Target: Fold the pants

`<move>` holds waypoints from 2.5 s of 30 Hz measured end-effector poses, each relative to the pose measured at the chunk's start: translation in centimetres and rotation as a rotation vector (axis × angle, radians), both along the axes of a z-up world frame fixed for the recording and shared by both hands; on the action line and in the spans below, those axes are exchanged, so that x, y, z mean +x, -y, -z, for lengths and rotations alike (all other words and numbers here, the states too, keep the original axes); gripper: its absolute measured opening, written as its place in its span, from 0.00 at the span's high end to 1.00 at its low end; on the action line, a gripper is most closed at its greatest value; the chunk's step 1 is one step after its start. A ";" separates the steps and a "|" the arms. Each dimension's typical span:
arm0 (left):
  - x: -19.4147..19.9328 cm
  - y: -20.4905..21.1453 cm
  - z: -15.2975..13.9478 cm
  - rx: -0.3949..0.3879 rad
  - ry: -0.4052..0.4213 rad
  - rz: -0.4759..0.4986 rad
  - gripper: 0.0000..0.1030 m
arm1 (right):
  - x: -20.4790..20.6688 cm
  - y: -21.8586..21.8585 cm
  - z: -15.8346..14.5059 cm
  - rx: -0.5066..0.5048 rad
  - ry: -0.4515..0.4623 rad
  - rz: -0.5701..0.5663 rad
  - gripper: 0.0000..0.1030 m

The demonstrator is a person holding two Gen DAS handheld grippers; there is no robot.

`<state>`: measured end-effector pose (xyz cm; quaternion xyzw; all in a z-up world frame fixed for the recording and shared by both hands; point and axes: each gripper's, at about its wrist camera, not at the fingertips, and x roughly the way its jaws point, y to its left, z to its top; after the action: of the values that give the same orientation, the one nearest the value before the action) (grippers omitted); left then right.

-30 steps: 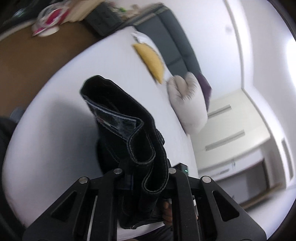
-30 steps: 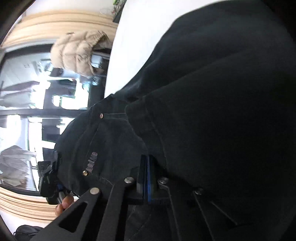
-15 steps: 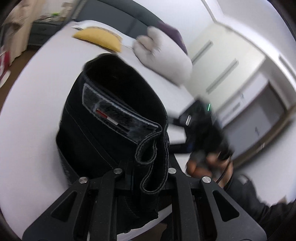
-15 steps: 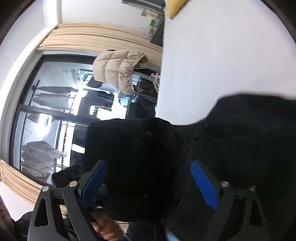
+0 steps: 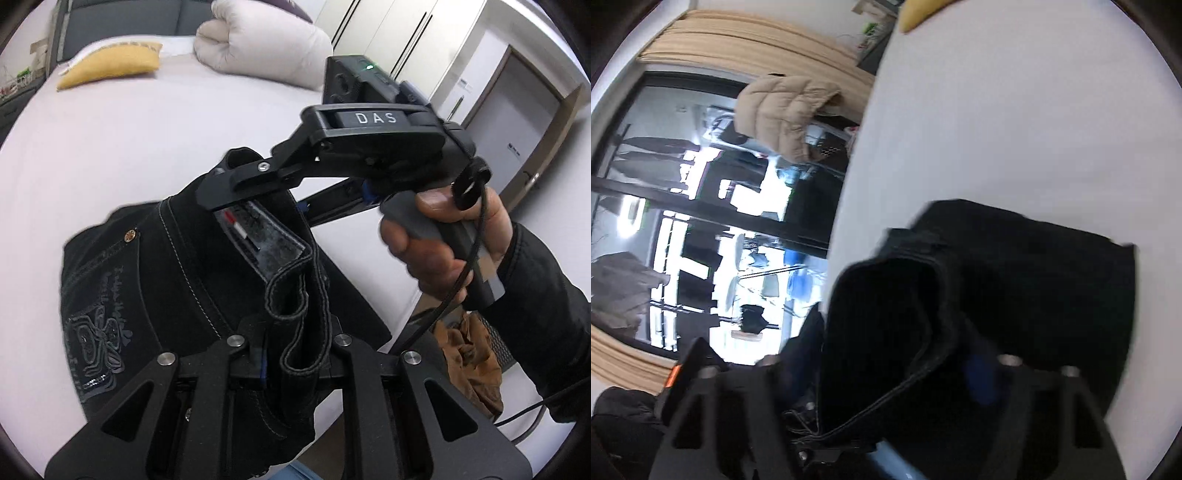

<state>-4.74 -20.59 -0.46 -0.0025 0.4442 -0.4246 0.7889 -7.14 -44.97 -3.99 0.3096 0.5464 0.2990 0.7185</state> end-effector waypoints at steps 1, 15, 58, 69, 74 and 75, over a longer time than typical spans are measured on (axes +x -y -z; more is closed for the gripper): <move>0.0 0.4 0.4 0.009 -0.010 0.001 0.87 | 0.0 0.8 0.4 -0.001 0.000 0.008 0.47; 0.2 9.2 1.4 0.099 0.038 0.104 0.87 | -2.4 8.4 1.4 -0.116 0.053 0.121 0.84; 4.1 -5.1 6.9 0.000 -0.043 0.069 0.41 | -12.5 6.4 3.4 -0.136 0.047 0.185 0.79; 13.8 -11.7 9.4 -0.160 -0.269 -0.218 0.25 | -11.1 9.8 0.5 -0.091 0.106 0.329 0.20; 16.5 -9.7 14.2 -0.222 -0.544 -0.238 0.25 | -6.9 9.2 4.5 -0.067 -0.023 0.304 0.20; 16.7 -9.4 14.3 -0.228 -0.548 -0.234 0.22 | -6.8 9.1 4.8 -0.067 -0.031 0.300 0.20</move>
<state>11.99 -11.21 -14.77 -0.2563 0.5865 -0.3616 0.6779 -13.89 -54.04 -8.81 0.3681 0.5149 0.1649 0.7564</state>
